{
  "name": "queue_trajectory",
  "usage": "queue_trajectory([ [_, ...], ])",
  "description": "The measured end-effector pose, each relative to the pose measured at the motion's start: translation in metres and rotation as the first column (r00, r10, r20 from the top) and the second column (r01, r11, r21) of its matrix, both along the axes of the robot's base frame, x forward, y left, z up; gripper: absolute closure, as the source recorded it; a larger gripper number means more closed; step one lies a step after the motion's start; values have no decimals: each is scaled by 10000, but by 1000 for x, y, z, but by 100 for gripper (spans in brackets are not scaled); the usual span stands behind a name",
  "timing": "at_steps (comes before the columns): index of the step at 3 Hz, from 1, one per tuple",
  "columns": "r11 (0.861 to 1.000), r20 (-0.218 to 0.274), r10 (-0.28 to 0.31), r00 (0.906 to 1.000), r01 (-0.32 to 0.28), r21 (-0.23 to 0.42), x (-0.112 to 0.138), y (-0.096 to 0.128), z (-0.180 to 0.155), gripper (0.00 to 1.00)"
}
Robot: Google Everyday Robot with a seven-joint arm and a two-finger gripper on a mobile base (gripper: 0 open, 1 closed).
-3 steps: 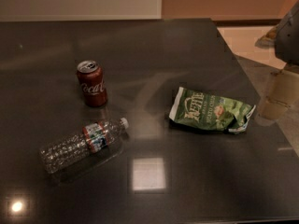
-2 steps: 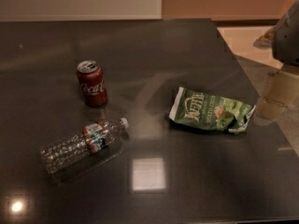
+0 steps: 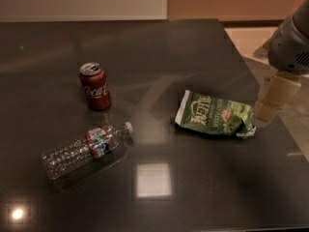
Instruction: Move green jalapeno chip bag near water bottle
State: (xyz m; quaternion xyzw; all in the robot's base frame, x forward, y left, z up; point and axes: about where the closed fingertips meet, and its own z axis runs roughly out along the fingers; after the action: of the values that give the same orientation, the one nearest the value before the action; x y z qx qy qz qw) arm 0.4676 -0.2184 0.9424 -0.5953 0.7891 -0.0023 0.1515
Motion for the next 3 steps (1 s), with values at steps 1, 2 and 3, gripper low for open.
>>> queue_trajectory([
  [1,10000,-160,24,9999,-24,11,8,1,-16,0],
  [2,9999,-312,132,9994,-132,9,12,4,-36,0],
  [3,9997,-430,234,9988,-235,-9,13,5,-56,0],
])
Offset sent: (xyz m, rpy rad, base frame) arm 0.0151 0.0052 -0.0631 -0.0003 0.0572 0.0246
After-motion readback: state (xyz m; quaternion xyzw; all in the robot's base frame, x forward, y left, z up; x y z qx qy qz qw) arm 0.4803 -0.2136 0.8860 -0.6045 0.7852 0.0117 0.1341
